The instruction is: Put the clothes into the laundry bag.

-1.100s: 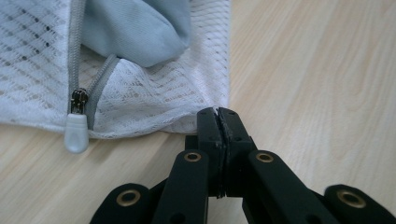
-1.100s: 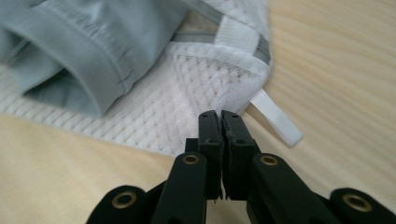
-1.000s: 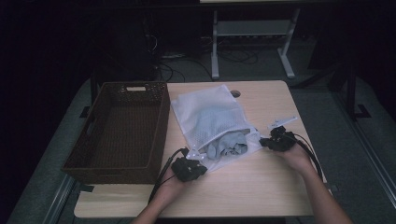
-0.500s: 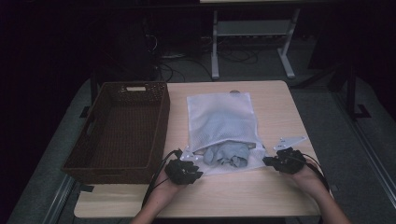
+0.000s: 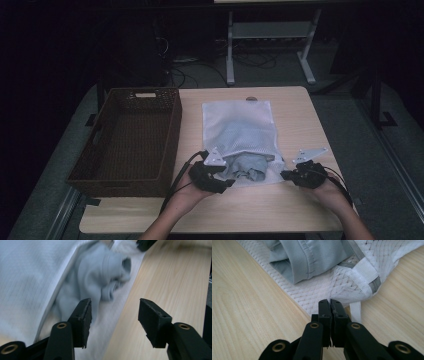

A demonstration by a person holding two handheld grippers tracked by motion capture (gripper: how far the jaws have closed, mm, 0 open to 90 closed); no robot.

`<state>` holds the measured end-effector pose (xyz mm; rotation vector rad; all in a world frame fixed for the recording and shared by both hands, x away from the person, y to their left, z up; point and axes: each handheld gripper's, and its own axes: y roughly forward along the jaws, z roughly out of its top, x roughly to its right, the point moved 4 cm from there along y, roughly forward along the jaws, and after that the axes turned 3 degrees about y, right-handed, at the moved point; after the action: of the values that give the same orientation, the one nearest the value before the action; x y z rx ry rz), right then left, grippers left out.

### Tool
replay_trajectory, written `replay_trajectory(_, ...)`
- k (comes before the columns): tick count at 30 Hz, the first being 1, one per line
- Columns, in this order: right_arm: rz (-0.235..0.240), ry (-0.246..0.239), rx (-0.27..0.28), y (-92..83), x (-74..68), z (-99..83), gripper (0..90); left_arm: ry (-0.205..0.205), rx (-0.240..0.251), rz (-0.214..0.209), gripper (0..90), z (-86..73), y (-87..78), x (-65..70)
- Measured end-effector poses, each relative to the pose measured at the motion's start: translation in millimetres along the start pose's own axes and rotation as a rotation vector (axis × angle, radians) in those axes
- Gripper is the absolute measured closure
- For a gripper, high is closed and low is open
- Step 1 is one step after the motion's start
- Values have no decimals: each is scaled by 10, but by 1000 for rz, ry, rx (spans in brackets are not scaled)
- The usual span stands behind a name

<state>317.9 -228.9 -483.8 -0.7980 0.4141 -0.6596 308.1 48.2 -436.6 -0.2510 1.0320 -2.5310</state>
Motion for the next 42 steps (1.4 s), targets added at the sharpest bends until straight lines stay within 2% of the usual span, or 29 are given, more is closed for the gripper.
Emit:
replay_trajectory(4, 3, 0, -3, 10, 7, -10, 874, 20, 15, -10, 384, 164, 179, -25)
replay_trajectory(6, 3, 0, -3, 10, 14, -15, 874, 20, 29, -4, 358, 234, 249, -40)
replay_trajectory(8, 5, 4, -2, 10, 15, -17, 874, 18, 34, -17, 353, 292, 319, -41)
replay_trajectory(11, 5, 0, -6, 18, 19, -19, 874, 34, 14, -16, 353, 340, 452, -35)
replay_trajectory(17, 5, 0, -6, 21, 23, -23, 874, 42, -35, -25, 351, 296, 683, -64)
replay_trajectory(22, 7, -7, -13, 31, 27, -28, 874, 29, -76, -27, 347, 230, 829, -117)
replay_trajectory(27, 4, -6, -12, 25, 30, -29, 875, 61, -95, -3, 355, 198, 903, -90)
replay_trajectory(31, 3, -5, -13, 26, 40, -34, 875, 65, -93, 35, 439, 177, 914, -78)
replay_trajectory(34, -1, -7, -14, 26, 46, -35, 874, 75, -106, 45, 588, 163, 896, -110)
replay_trajectory(37, -1, -2, -3, 7, 49, -28, 848, 40, -96, 18, 688, 154, 880, -152)
replay_trajectory(39, -13, -5, 17, -31, 47, -5, 751, 12, -84, -4, 712, 150, 868, -180)
replay_trajectory(42, 33, -15, 78, -91, -21, 53, 699, -20, -64, -32, 730, 145, 837, -206)
